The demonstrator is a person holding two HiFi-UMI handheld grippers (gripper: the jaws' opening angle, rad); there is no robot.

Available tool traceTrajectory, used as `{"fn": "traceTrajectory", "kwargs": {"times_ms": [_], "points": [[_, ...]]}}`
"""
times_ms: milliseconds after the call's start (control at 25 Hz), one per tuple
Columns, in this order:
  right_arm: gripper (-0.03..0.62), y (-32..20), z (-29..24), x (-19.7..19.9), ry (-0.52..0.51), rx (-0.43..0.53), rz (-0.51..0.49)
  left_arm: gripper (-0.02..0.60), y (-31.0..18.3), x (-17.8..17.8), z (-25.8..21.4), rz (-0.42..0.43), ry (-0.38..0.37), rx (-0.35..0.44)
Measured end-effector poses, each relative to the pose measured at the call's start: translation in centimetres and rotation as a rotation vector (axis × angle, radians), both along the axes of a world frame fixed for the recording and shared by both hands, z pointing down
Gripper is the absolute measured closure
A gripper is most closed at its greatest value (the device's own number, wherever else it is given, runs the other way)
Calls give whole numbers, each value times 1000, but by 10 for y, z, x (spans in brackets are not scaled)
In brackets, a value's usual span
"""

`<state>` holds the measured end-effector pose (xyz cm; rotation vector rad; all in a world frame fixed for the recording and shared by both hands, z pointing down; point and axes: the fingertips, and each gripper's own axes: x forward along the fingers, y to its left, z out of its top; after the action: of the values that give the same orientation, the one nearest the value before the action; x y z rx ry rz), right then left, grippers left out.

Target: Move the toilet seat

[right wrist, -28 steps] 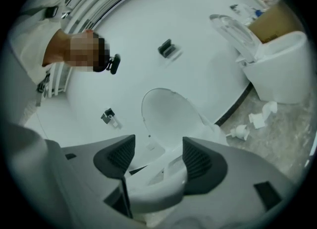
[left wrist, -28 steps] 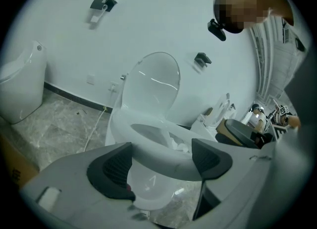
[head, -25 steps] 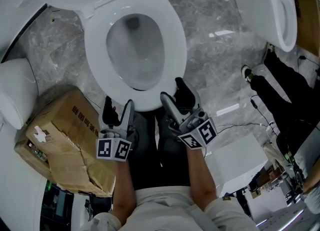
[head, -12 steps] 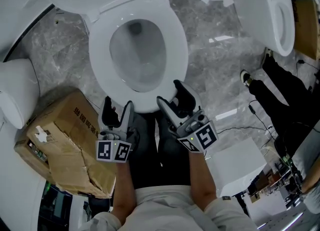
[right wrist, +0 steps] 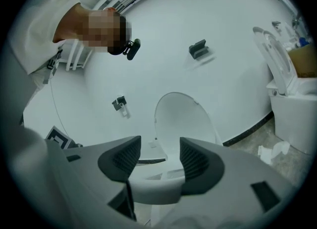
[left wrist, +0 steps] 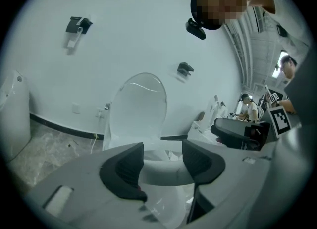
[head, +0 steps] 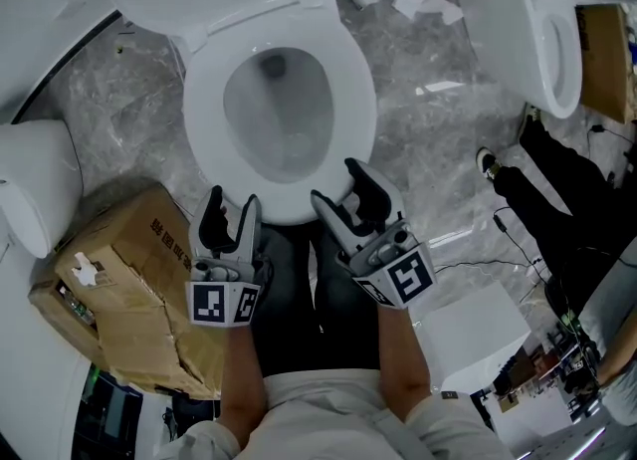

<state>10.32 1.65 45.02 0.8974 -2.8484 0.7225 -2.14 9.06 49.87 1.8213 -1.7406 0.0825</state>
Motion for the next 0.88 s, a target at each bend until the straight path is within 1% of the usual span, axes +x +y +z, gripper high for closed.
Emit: {"fn": "traceTrajectory", "kwargs": {"times_ms": [160, 200, 360, 440, 560, 720, 880], "points": [[370, -7, -12, -5, 12, 29, -3, 350, -14, -2, -13, 16, -18, 26], [370, -10, -14, -6, 17, 38, 0, 373, -17, -2, -16, 17, -25, 33], [373, -18, -25, -13, 29, 64, -8, 384, -28, -8, -28, 26, -57, 48], [378, -22, -30, -16, 35, 75, -8, 407, -34, -12, -34, 24, -73, 54], [405, -31, -42, -22, 31, 100, -12, 412, -43, -18, -45, 18, -90, 74], [414, -43, -54, -29, 41, 126, -1, 450, -54, -27, -59, 10, -124, 96], [437, -54, -66, -36, 49, 148, -1, 476, -66, -34, -73, 15, -143, 115]]}}
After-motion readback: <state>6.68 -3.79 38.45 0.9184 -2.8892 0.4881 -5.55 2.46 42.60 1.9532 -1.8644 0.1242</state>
